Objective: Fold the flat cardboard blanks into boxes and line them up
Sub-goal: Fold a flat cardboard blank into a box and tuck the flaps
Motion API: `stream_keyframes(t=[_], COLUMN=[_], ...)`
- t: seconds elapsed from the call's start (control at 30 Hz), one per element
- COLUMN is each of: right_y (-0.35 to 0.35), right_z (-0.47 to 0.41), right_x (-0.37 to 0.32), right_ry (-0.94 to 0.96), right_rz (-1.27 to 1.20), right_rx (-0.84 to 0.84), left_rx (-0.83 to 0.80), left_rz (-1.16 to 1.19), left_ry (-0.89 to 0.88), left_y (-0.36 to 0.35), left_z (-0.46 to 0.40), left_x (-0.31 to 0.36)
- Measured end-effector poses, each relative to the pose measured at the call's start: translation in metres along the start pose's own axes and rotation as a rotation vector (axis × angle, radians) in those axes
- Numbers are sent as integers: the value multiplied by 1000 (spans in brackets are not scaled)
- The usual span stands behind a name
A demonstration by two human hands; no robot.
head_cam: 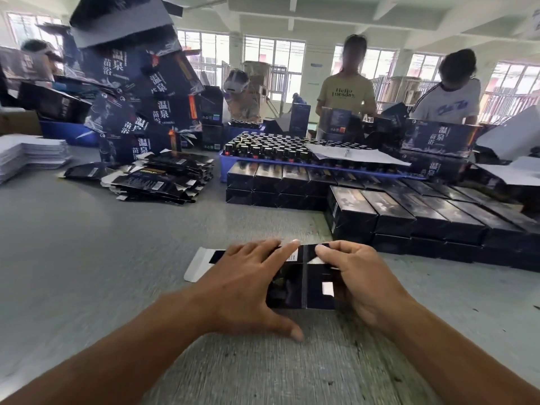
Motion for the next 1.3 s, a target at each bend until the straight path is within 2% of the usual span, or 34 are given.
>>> stream_keyframes(t=[0.13,0.27,0.37,0.5,0.73,0.9,1.03,1.3], right_y=[-7,-6,-1,-7,-17,-18,-16,-15], right_z=[3,5,8,12,18,20,20,24], right_x=[0,-8,-16,-23,-31,-33,-34,-40], right_ry=[11,60,160,272,345,370,385,444], right_rz=[31,31,86,192,254,273,279,248], right_rx=[-71,-38,-6,-45,-141,-130,-99,-57], left_rx=[103,203,219,266,380,458,477,459], left_rz=[-68,-133,-154,-128,-70,-191,-279,-247], left_ry=[21,35,37,-1,-63,-146,-211,-167], left_y=[11,26,31,39,53,61,62,64], left_z=[-1,-2,0,3,9,12,13,15], left_x=[-10,-17,-16,-9,1,11,17,14])
Point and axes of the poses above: each hand's wrist, its own z-axis away from the middle knuckle, its own y-axis out of the back of the hand, x = y × z, the point moved 8 cm from there along -z, towards the middle knuckle, and after that the axes turned 2 degrees about z, right-handed, at the moved point
